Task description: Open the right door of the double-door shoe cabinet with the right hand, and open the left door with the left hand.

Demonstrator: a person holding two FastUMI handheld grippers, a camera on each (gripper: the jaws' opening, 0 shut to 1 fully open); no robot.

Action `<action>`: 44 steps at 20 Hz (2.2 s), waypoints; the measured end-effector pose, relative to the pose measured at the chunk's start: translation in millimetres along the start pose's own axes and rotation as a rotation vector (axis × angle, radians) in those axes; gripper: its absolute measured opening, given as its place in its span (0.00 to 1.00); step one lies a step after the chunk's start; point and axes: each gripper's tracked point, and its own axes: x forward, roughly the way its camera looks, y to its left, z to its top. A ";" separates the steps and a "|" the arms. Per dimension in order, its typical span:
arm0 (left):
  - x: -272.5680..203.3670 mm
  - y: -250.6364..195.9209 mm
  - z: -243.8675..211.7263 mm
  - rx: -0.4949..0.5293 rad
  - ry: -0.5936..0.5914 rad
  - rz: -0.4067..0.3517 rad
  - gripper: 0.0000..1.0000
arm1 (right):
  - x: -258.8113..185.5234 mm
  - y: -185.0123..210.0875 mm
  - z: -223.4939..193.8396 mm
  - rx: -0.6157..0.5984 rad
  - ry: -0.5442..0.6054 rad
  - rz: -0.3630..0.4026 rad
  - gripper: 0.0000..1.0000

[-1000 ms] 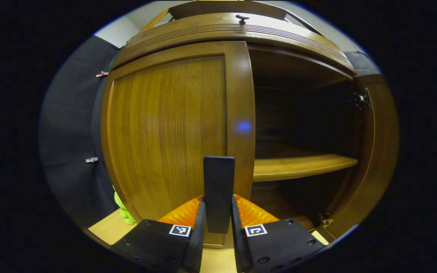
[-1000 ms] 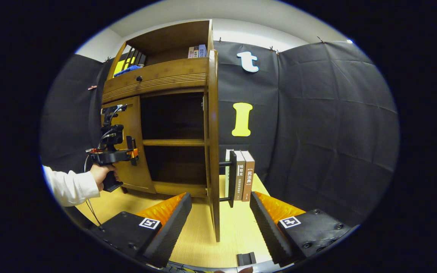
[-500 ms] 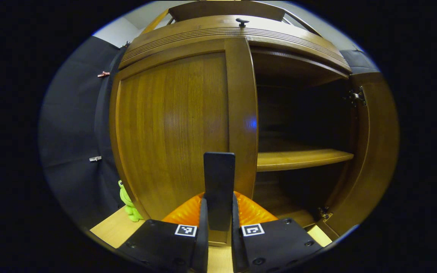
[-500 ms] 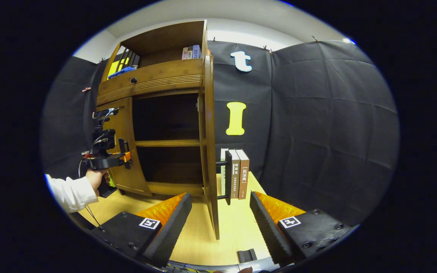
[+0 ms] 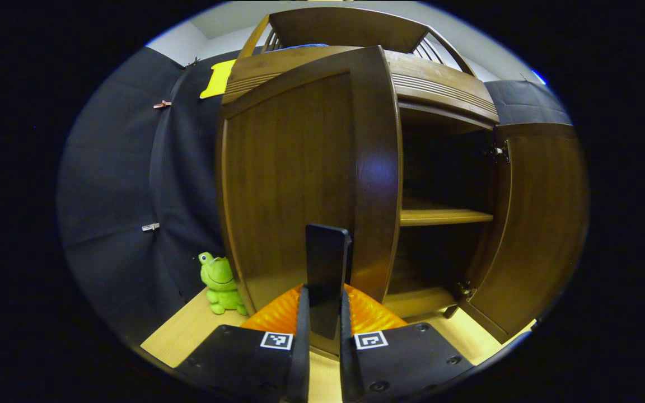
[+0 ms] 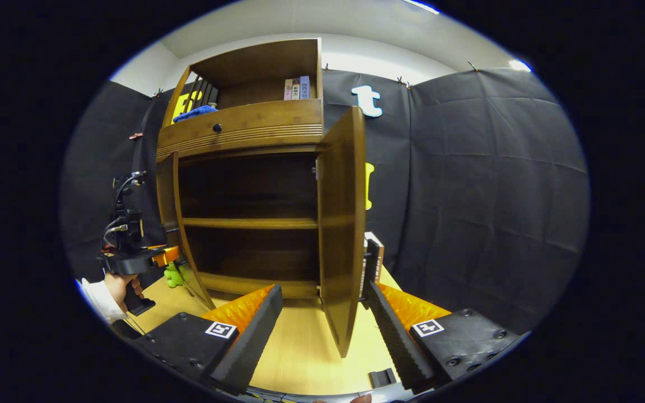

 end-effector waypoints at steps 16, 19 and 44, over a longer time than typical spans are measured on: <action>-59.3 115.5 -15.2 0.003 -0.035 -0.128 0.13 | 15.8 132.9 -6.0 0.004 0.004 0.080 0.96; -61.3 136.1 -16.0 0.005 -0.045 -0.131 0.13 | 17.9 148.5 -1.0 0.003 -0.008 0.068 0.96; -128.4 182.4 -11.2 0.005 -0.100 -0.185 0.73 | 1.4 206.5 -6.6 0.032 -0.024 0.028 0.98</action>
